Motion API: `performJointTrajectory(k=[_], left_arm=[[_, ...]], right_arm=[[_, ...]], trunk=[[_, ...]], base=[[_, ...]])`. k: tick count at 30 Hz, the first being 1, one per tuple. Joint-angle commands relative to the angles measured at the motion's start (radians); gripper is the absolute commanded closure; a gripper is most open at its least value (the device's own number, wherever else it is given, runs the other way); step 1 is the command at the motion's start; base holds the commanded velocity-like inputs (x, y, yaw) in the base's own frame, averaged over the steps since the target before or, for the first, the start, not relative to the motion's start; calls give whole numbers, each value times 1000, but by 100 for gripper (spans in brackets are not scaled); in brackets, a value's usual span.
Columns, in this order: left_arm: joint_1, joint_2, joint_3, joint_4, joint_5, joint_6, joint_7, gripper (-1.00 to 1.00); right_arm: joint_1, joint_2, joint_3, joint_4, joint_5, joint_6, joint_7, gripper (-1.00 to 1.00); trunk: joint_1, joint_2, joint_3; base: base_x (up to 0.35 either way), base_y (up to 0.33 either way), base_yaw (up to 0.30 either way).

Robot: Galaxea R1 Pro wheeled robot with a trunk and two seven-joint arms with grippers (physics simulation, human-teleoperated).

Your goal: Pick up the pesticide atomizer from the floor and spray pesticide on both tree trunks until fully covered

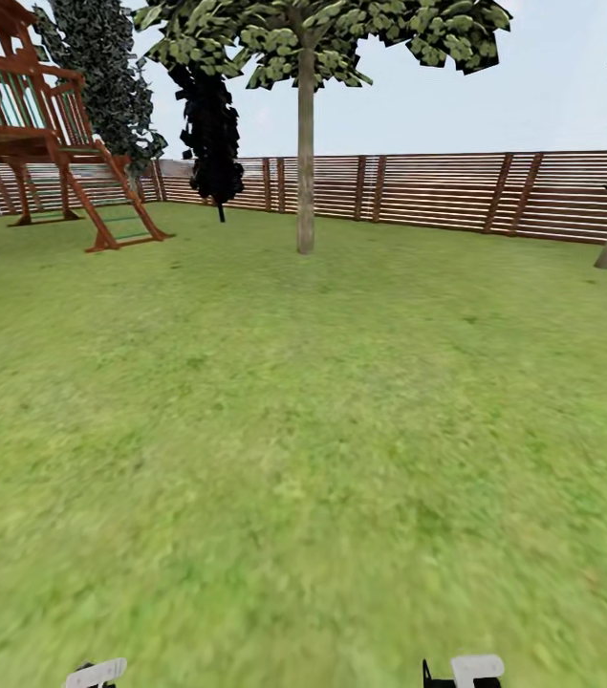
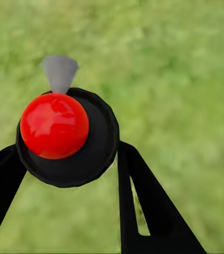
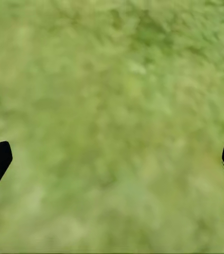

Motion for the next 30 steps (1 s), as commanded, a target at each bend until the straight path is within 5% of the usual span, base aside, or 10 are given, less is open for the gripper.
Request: performJointTrajectory(k=[1,30], left_arm=[[-1,0,8,1,-10,-4,0,100],[-1,0,9,1,-10,-4,0,100]], right_arm=[[-1,0,-5,1,11,-2,-6,-100],[-1,0,-5,1,11,-2,-6,-100]], trunk=[[0,0,-1],[0,0,-1]], base=[[334,-103,0],[335,-80,0]])
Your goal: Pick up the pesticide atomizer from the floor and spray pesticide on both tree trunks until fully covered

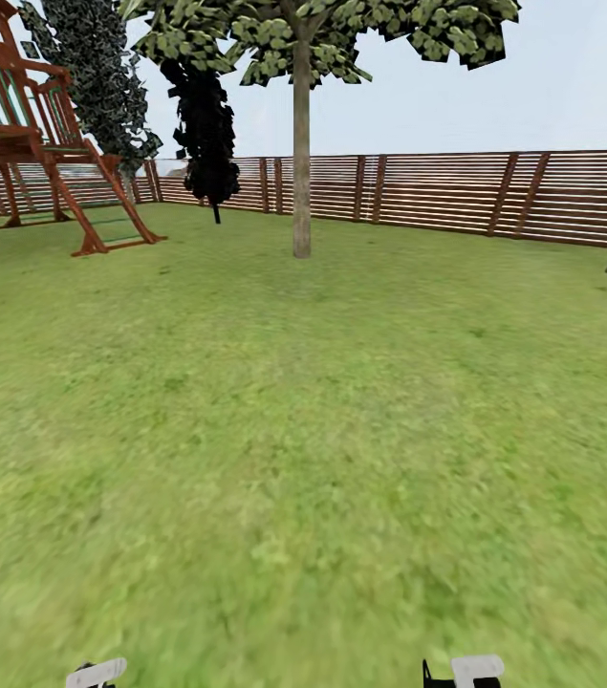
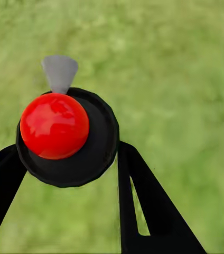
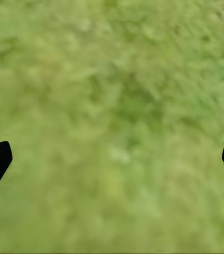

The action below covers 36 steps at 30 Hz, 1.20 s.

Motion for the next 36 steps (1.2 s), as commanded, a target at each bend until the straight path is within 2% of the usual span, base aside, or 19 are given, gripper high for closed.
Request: performJointTrajectory(k=[1,36], left_arm=[[-1,0,8,1,-10,-4,0,100],[-1,0,8,1,-10,-4,0,100]], right_arm=[[-1,0,-5,1,11,-2,-6,-100],[-1,0,-5,1,11,-2,-6,-100]], trunk=[[0,0,-1],[0,0,-1]], base=[[338,0,0],[338,0,0]])
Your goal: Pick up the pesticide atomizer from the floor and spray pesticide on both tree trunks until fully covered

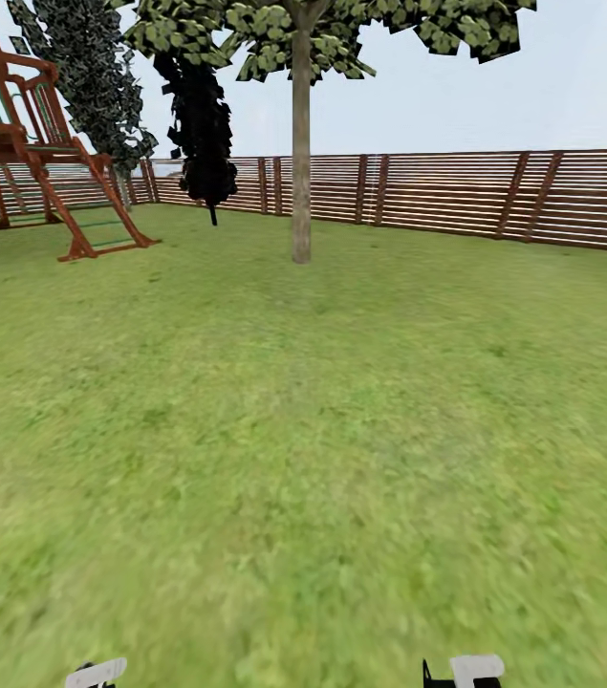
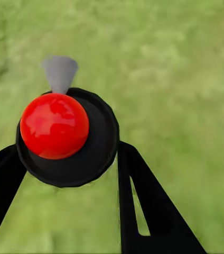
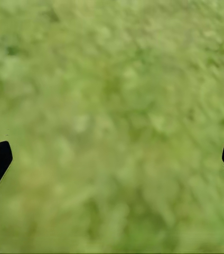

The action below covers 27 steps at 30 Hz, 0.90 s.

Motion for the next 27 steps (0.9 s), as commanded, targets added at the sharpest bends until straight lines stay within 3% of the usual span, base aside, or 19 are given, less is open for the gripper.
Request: performJointTrajectory(k=[1,27], left_arm=[[-1,0,8,1,-10,-4,0,100],[-1,0,8,1,-10,-4,0,100]], right_arm=[[-1,0,-5,1,11,-2,-6,-100],[-1,0,-5,1,11,-2,-6,-100]], trunk=[[0,0,-1],[0,0,-1]], base=[[338,0,0],[338,0,0]])
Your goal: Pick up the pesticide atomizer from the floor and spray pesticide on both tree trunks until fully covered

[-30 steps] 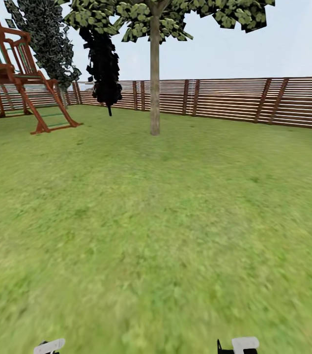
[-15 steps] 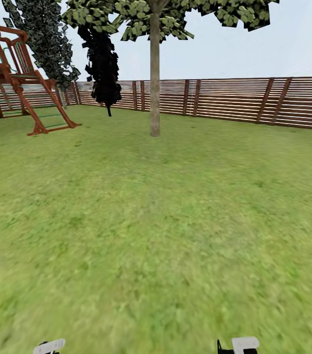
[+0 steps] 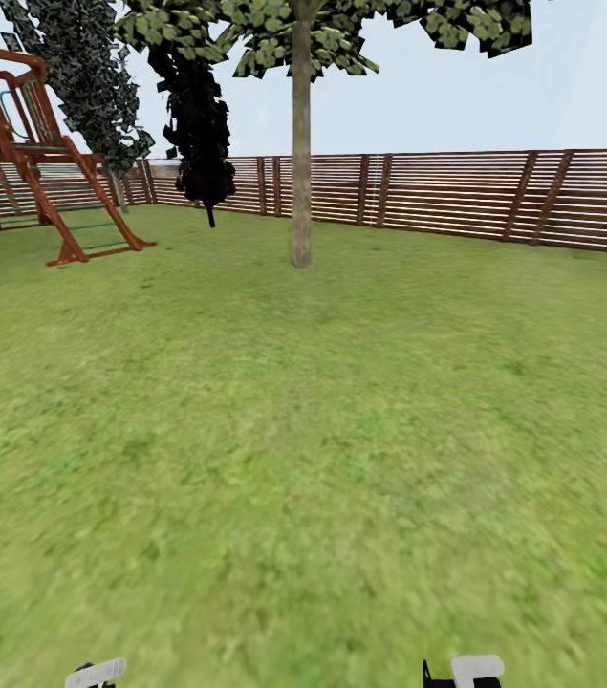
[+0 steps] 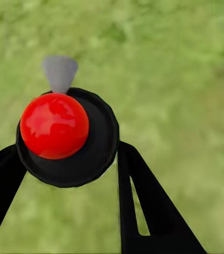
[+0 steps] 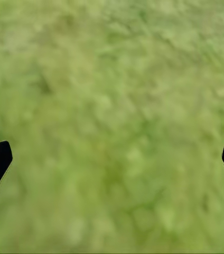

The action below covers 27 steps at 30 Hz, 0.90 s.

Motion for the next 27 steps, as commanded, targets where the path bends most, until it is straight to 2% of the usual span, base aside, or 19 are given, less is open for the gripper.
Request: performJointTrajectory(k=[1,27], left_arm=[[-1,0,8,1,-10,-4,0,100],[-1,0,8,1,-10,-4,0,100]], right_arm=[[-1,0,-5,1,11,-2,-6,-100],[-1,0,-5,1,11,-2,-6,-100]], trunk=[[0,0,-1],[0,0,-1]], base=[[338,0,0],[337,-90,0]])
